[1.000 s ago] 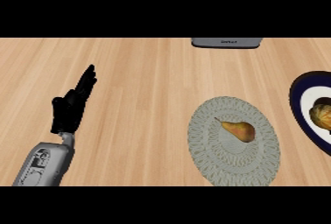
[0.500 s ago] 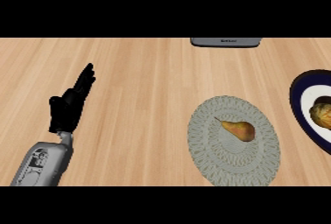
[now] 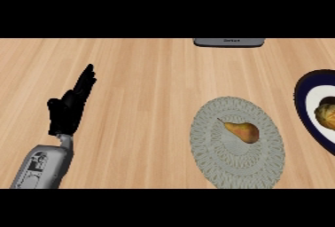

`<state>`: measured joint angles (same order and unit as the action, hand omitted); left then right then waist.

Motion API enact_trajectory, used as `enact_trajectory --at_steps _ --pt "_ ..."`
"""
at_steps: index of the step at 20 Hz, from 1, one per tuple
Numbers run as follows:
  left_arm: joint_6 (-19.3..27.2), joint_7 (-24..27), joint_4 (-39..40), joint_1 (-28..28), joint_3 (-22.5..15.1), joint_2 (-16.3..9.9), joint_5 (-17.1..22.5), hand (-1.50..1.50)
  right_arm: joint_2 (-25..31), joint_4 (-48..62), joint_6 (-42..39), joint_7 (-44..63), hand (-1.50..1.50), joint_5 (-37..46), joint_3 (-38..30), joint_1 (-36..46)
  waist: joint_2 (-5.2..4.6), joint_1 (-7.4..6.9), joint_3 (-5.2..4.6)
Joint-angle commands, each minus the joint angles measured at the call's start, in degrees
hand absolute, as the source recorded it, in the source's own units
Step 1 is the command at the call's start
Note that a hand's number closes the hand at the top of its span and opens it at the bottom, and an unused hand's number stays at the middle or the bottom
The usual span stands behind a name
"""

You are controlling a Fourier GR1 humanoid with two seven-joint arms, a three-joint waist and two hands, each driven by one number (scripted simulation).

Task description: Pick the squash from the placemat and place it in the plate

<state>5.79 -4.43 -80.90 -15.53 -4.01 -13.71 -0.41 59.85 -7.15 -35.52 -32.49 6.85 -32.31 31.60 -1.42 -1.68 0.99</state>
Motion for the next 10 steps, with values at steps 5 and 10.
enact_trajectory --at_steps 5,10 --pt "0.4 0.1 0.3 -0.5 0.5 0.6 0.3 0.0 0.4 -1.5 -7.8 -4.2 -1.5 -1.3 -0.9 -3.5 -0.26 0.3 0.3" --pt "-0.5 0.0 0.5 -0.1 0.7 -0.5 0.3 0.0 0.9 -2.3 -8.0 -2.9 -1.5 -2.4 -1.7 -5.0 -0.26 0.28 0.31"
